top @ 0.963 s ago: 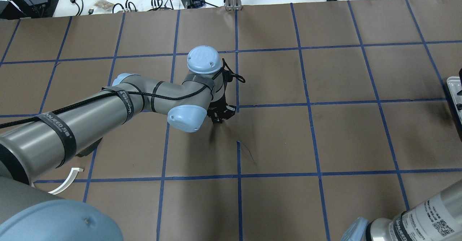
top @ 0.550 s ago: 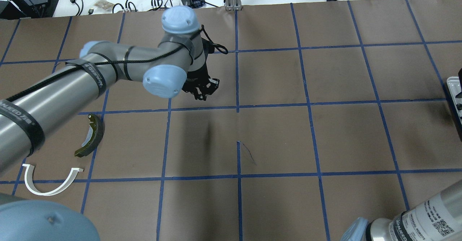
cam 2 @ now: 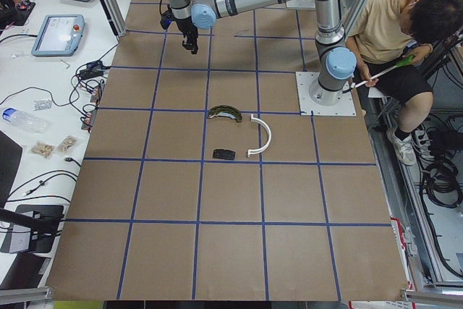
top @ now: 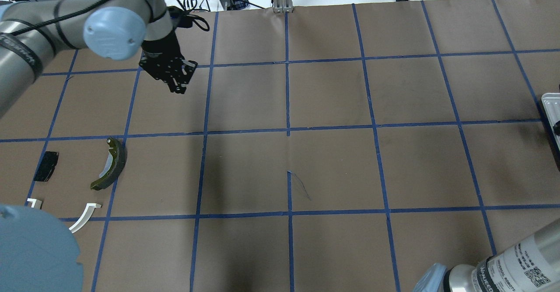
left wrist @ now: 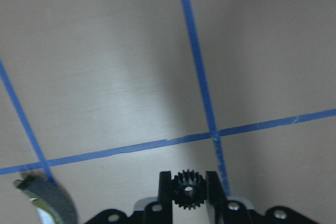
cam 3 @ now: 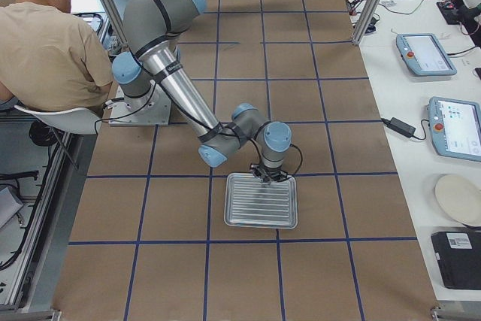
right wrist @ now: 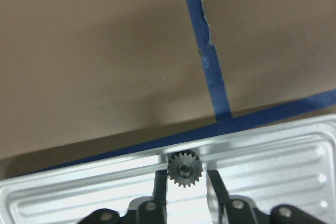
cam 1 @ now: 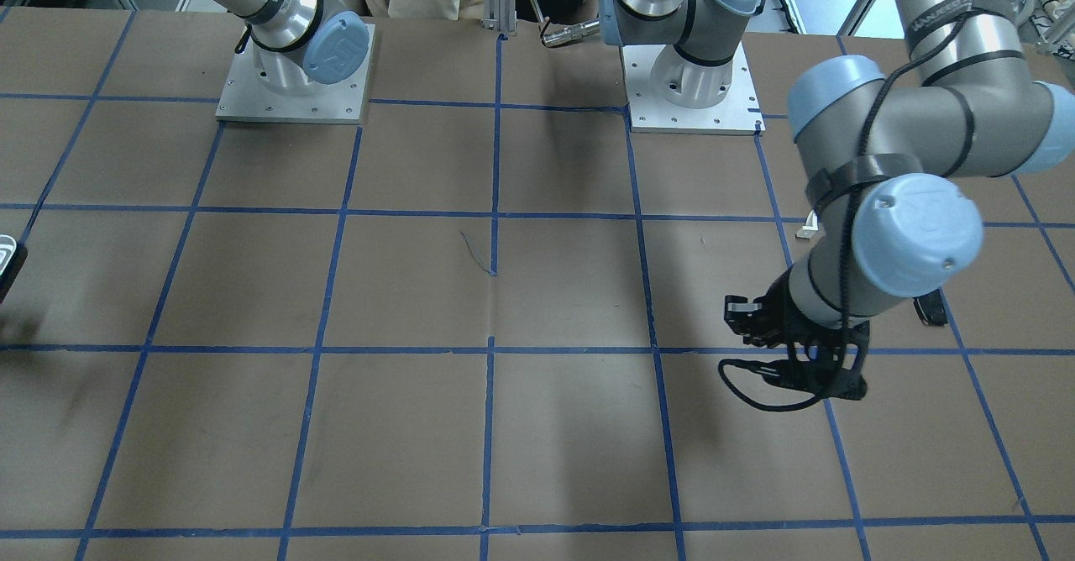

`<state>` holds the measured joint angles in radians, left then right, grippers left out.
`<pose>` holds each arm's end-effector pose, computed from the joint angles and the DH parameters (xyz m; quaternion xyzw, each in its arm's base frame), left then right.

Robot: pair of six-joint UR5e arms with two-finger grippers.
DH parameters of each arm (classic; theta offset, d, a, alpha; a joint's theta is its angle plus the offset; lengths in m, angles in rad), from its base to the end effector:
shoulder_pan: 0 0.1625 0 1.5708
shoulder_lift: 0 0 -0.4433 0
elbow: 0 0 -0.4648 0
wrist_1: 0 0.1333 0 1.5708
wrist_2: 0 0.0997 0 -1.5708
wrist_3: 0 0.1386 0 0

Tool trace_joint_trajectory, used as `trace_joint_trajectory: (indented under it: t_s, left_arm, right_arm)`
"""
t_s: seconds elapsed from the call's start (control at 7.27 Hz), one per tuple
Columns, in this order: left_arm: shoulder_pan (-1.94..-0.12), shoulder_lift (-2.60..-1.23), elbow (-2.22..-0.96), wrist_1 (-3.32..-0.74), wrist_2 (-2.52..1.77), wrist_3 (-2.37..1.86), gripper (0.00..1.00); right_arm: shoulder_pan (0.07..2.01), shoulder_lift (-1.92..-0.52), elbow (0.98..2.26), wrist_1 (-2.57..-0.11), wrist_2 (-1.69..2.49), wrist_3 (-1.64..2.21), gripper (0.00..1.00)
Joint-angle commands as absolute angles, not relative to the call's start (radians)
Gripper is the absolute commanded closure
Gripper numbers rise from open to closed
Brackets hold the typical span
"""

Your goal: Place bearing gear from tray to pile

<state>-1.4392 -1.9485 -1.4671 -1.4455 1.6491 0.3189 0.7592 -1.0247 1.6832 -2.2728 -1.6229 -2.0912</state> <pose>-0.0310 -0.6992 0.2974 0.0961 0.9918 0.0811 0.0215 -0.4235 -0.5757 0.1230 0.5962 -0.8021 -0.0233 0.0247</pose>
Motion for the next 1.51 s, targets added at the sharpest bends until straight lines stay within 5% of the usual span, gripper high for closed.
trace_joint_trajectory:
  t_s: [0.0,0.55,1.38]
  left_arm:
    - [-1.295,-1.931,-1.494,-1.457,1.667,0.435,1.00]
    - [-1.042,-1.954,-1.603,-1.373,1.674,0.671,1.00]
    - [-0.982,-1.957,-1.873,-1.080,1.674,0.703,1.00]
  right_arm:
    - [0.764,-1.061,1.664,-2.258,-1.621,-2.027,1.00]
    - [0.805,-1.126,1.670,-2.180,-1.573,-1.815,1.00]
    - [1.459,-1.193,1.675,-2.143,-1.580,-0.653,1.00]
